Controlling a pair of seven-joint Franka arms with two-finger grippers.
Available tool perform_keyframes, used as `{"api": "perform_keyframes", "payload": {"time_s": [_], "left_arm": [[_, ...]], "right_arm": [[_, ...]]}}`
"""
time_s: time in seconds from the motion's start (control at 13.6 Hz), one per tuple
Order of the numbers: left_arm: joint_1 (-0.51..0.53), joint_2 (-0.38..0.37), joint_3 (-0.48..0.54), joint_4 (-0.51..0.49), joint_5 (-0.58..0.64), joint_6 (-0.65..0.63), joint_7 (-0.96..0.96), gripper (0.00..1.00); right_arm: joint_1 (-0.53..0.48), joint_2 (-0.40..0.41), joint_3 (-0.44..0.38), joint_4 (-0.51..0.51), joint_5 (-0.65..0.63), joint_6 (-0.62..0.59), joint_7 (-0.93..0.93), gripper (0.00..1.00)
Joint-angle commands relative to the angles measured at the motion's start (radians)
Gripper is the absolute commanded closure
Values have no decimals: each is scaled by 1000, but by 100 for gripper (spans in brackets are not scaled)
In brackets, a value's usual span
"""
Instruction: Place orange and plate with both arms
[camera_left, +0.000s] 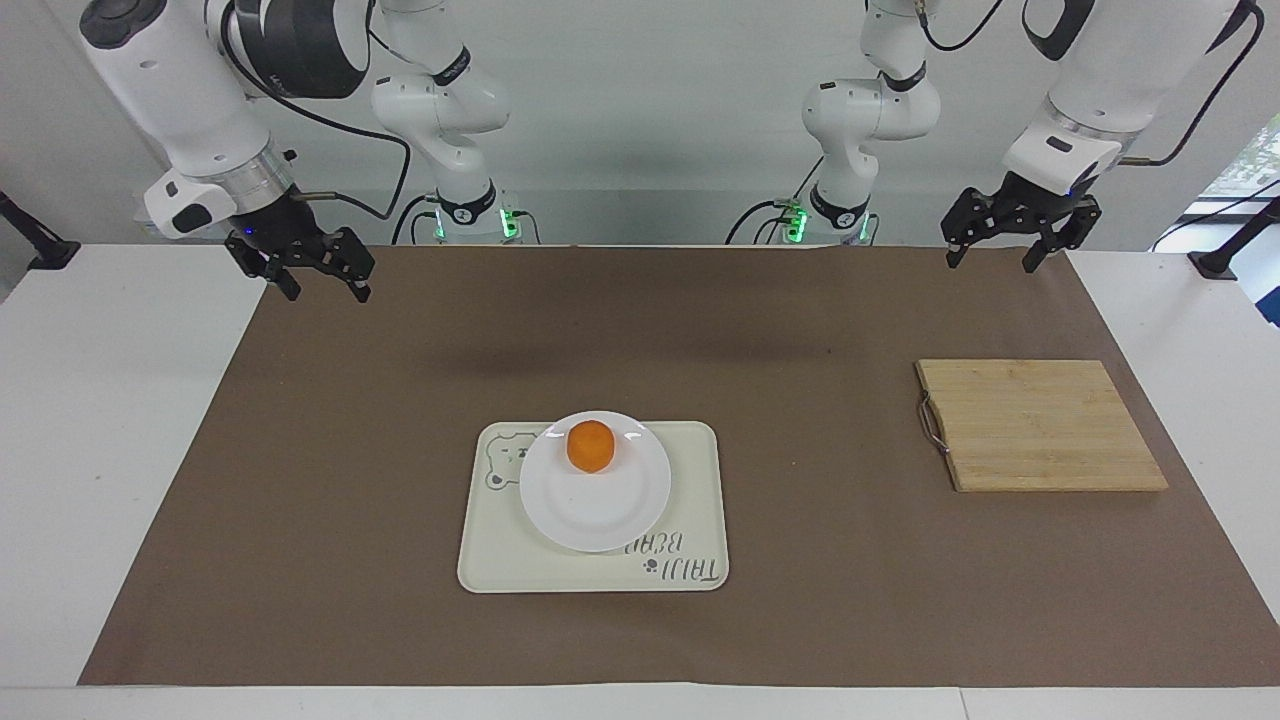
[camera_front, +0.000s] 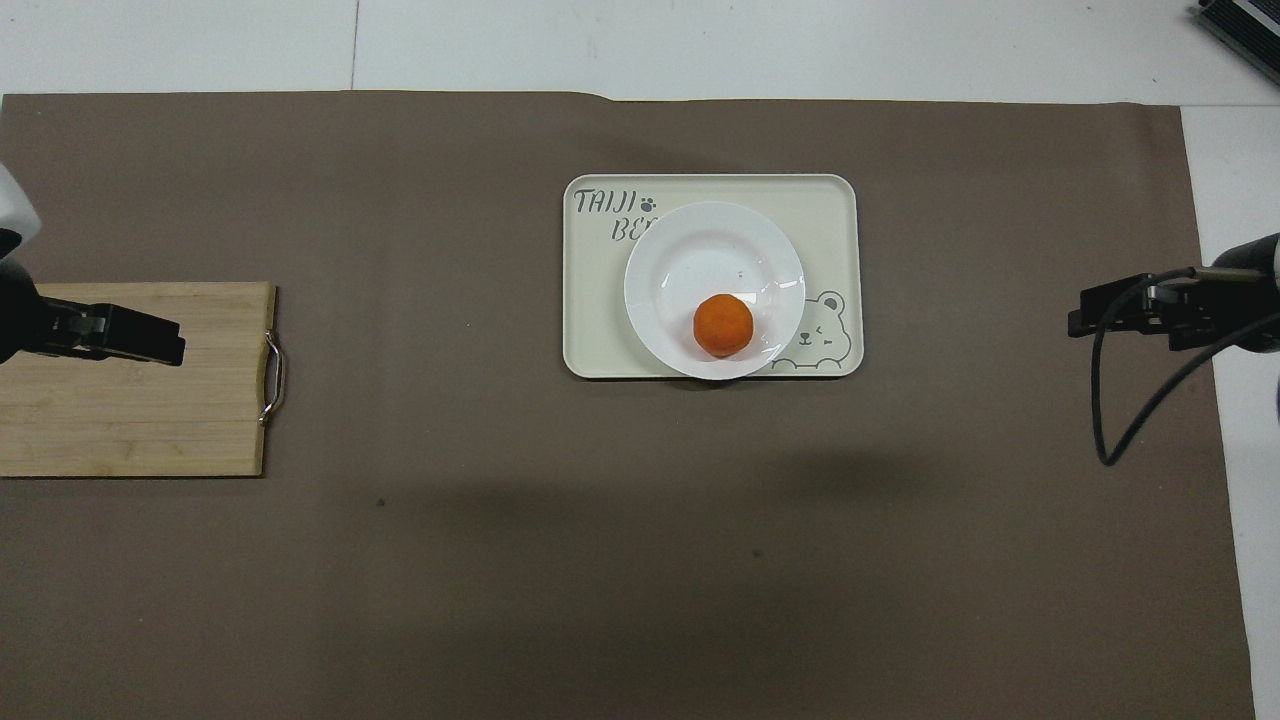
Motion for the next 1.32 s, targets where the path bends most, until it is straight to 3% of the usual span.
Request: {"api": "perform_keyframes", "payload": {"time_s": [0.0, 0.29, 0.59, 1.25], "left_arm": [[8, -21, -6, -16, 11, -11, -13, 0], [8, -21, -4, -16, 11, -8, -12, 0], [7, -19, -4, -16, 11, -4, -10, 0], [7, -21, -6, -18, 11, -3, -13, 0]], "right_arm": [[-7, -49, 16, -13, -53, -29, -18, 0], [-6, -92, 28, -6, -92, -43, -20, 0], [-7, -21, 28, 135, -92, -136, -29, 0], [-7, -46, 39, 129, -86, -173, -34, 0]]}}
